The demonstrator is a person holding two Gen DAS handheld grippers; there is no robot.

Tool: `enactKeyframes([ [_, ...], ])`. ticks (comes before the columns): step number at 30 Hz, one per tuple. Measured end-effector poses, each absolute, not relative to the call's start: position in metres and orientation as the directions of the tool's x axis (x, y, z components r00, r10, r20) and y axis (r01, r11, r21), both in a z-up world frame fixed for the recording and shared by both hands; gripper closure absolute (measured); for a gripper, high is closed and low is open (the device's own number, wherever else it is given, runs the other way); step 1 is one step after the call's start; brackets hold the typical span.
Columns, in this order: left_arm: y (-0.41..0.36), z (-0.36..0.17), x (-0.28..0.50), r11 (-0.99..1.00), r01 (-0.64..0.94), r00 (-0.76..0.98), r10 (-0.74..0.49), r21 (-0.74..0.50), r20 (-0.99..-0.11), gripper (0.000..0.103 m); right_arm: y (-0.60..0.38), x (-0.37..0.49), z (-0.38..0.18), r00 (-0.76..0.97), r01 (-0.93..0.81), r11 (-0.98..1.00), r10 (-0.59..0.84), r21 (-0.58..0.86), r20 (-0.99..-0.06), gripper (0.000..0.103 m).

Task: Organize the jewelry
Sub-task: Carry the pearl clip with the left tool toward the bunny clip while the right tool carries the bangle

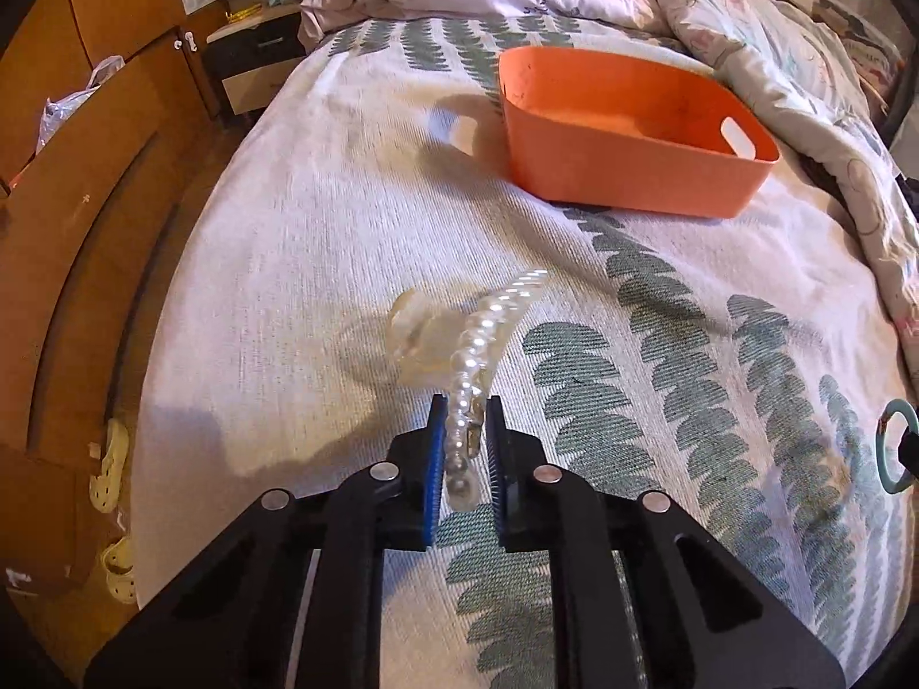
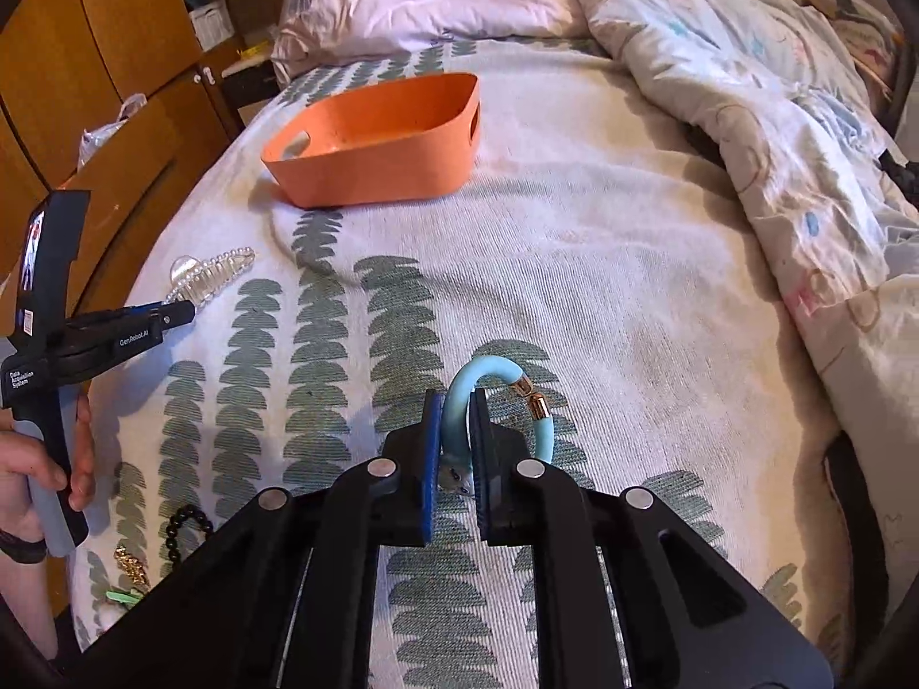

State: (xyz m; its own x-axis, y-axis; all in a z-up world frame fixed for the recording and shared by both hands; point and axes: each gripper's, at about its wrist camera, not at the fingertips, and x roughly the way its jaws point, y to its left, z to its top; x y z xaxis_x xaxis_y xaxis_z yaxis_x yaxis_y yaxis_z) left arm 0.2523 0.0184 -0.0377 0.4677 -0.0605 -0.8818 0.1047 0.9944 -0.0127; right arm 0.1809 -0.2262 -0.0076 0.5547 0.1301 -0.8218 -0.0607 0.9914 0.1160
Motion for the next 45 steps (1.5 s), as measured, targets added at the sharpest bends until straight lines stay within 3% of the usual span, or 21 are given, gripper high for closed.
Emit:
enactKeyframes([
  [14,0.039,-0.008,0.223,0.996,0.091,0.509,-0.061,-0.017,-0.858,0.091,-0.226,0.149,0.026,0.6,-0.085,0.984,0.177,0.158,-0.78,0.092],
  [26,0.052,0.032,0.129,0.993,0.112,0.58,-0.098,-0.041,-0.809,0.091,-0.233,0.062,0.053,0.643,-0.098,0.973,0.221,0.207,-0.733,0.092],
  [36,0.043,0.018,0.06,0.993,0.118,0.608,-0.08,-0.009,-0.79,0.091,-0.234,-0.016,0.025,0.624,-0.058,0.985,0.162,0.162,-0.764,0.092],
  [45,0.03,-0.014,0.028,0.995,0.078,0.601,0.005,0.065,-0.799,0.091,-0.231,-0.034,-0.001,0.587,-0.026,0.992,0.113,0.121,-0.802,0.092],
])
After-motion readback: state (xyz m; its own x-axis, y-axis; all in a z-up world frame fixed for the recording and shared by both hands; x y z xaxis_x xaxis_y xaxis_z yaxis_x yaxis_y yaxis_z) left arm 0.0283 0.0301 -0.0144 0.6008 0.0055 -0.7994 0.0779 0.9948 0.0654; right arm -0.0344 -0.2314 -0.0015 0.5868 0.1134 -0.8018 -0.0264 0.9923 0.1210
